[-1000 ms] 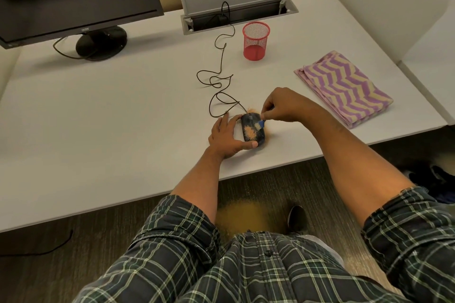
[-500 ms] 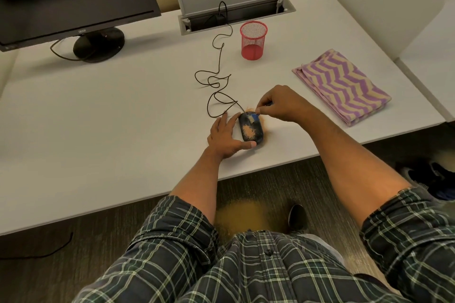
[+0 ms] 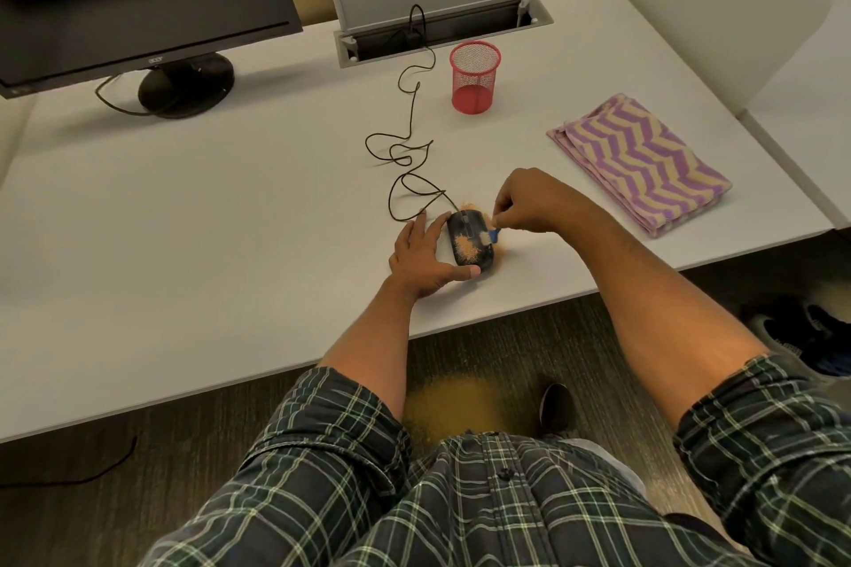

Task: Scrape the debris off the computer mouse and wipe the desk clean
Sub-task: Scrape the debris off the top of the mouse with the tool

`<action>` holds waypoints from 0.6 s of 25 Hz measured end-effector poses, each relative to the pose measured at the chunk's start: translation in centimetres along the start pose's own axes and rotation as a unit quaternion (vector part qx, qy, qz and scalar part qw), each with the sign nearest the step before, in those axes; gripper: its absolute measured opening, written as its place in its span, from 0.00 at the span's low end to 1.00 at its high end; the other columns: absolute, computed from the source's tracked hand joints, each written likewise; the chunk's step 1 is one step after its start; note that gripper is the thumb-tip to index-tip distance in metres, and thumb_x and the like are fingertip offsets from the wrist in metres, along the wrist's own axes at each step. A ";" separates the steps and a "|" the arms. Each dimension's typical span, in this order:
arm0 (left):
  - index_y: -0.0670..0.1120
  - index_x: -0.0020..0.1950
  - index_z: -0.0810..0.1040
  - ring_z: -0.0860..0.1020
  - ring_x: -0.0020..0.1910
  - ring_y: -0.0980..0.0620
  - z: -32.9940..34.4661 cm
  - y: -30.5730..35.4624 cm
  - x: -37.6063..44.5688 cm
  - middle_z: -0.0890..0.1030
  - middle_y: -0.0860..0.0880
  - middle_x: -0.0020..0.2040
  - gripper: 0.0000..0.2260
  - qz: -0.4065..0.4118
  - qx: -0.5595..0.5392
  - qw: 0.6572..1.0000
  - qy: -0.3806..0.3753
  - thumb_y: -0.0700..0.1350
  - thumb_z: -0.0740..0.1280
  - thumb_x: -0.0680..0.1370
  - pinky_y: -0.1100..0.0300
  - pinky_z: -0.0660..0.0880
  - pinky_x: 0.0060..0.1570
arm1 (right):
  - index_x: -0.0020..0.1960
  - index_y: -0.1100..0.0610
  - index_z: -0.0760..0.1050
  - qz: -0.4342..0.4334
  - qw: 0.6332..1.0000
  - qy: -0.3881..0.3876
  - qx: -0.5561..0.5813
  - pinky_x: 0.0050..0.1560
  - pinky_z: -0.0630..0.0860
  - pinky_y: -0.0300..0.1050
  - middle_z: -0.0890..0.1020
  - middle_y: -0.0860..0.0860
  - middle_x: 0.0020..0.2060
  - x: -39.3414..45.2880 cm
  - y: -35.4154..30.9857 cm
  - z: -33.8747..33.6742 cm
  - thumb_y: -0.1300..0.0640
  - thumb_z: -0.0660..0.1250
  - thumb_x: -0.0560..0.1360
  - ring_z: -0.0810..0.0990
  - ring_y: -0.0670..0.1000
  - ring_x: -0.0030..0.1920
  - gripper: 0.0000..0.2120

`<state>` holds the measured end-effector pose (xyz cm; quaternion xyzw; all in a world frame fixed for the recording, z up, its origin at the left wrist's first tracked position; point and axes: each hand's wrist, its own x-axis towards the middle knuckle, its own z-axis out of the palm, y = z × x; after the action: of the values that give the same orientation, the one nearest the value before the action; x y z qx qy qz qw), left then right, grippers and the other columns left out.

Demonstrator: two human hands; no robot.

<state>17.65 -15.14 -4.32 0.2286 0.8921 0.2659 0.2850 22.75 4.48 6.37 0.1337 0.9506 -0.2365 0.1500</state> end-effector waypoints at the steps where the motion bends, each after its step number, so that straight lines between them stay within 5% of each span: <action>1: 0.65 0.80 0.48 0.39 0.81 0.48 0.0 0.0 0.0 0.41 0.54 0.82 0.50 0.000 0.001 1.000 -0.001 0.67 0.75 0.67 0.39 0.47 0.76 | 0.50 0.59 0.85 0.003 1.000 0.013 -0.008 0.31 0.68 0.36 0.83 0.50 0.39 0.0 0.0 -0.1 0.59 0.72 0.74 0.77 0.46 0.34 0.07; 12: 0.65 0.80 0.48 0.39 0.80 0.49 -0.1 0.1 -0.1 0.41 0.54 0.82 0.49 -0.002 -0.004 1.000 -0.001 0.66 0.75 0.67 0.40 0.47 0.75 | 0.48 0.58 0.86 0.010 0.995 0.032 0.090 0.34 0.72 0.39 0.85 0.52 0.40 0.2 0.9 -0.2 0.56 0.74 0.73 0.79 0.48 0.36 0.07; 15: 0.66 0.80 0.49 0.40 0.80 0.49 0.0 0.0 -0.1 0.41 0.55 0.82 0.49 0.000 -0.012 1.000 0.003 0.66 0.76 0.67 0.40 0.47 0.76 | 0.49 0.59 0.86 0.038 0.999 -0.014 0.020 0.35 0.71 0.40 0.85 0.53 0.43 0.3 1.2 0.1 0.58 0.75 0.72 0.79 0.49 0.37 0.08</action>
<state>17.71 -15.20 -4.27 0.2242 0.8896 0.2773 0.2853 22.90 5.50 5.65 0.1698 0.9377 -0.2515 0.1692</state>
